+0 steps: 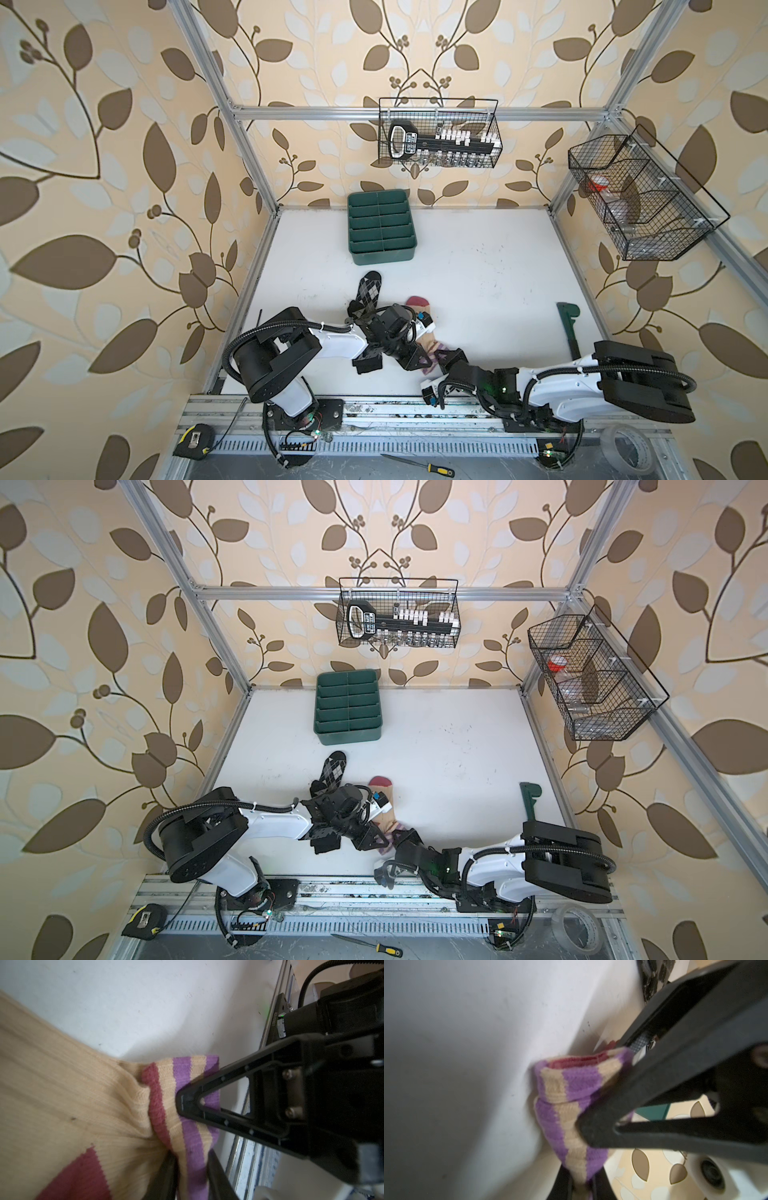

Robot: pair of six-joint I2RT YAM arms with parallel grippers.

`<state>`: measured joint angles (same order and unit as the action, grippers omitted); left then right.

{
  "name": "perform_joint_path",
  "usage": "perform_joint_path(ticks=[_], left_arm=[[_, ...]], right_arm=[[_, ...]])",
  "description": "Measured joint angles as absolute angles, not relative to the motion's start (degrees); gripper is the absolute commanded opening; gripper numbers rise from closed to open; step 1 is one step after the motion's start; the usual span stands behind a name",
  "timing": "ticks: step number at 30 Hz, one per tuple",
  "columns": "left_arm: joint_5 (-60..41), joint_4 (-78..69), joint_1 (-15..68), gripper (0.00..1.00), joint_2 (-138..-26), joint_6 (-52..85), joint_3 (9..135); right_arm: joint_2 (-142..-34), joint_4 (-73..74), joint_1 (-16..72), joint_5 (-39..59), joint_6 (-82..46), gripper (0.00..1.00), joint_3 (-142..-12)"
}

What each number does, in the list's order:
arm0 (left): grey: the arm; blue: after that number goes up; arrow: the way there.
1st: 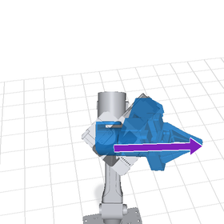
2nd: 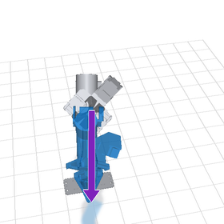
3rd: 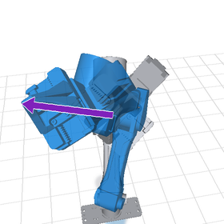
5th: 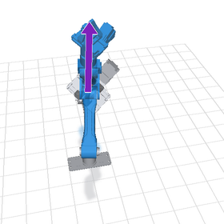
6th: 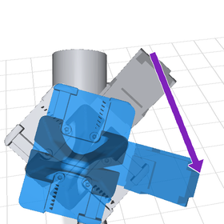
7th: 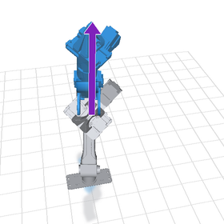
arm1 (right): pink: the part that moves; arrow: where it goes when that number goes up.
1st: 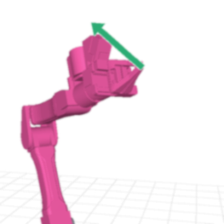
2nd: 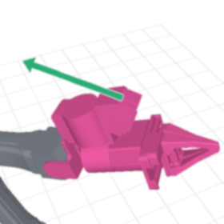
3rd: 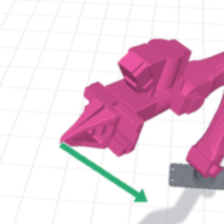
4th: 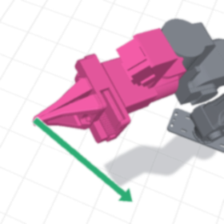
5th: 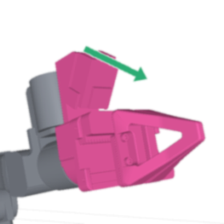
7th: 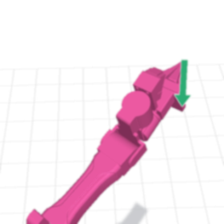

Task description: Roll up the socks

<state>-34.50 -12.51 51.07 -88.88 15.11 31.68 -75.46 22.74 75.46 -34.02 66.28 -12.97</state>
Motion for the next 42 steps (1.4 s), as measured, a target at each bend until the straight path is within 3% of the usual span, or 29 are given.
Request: perform_joint_path(ticks=[4, 11, 18, 23, 32, 39, 42], left_arm=[[-30.61, -8.95, 51.03, 0.74, -83.37, 14.59, 30.72], [-18.37, 0.43, 48.38, 0.99, -62.76, 7.49, 32.67], [-5.65, 6.35, 45.30, 0.99, -43.09, -8.97, 38.26], [-2.42, 12.56, 45.28, 0.99, -35.97, -27.53, 44.93], [-7.11, 33.08, 45.47, 0.98, -35.90, -56.10, 55.77], [-8.16, 45.08, 49.47, 0.96, -36.88, -67.02, 56.14], [-6.76, 46.57, 55.00, 0.97, -37.65, -69.60, 55.18]], right_arm=[[-74.37, 18.59, 75.37, -32.95, 64.27, 0.06, -14.24], [-71.33, 5.82, 73.80, -26.35, 58.26, 0.07, -19.22], [-75.50, -9.69, 69.97, -16.38, 51.00, 0.07, -30.24], [-84.01, -21.87, 63.96, -6.46, 45.41, 0.07, -42.59], [-94.89, -36.27, 57.58, 9.28, 37.23, 0.09, -56.23], [-98.41, -41.28, 52.99, 22.20, 33.34, 0.08, -59.99], [-100.57, -42.28, 51.94, 24.97, 32.08, 0.08, -60.80]])
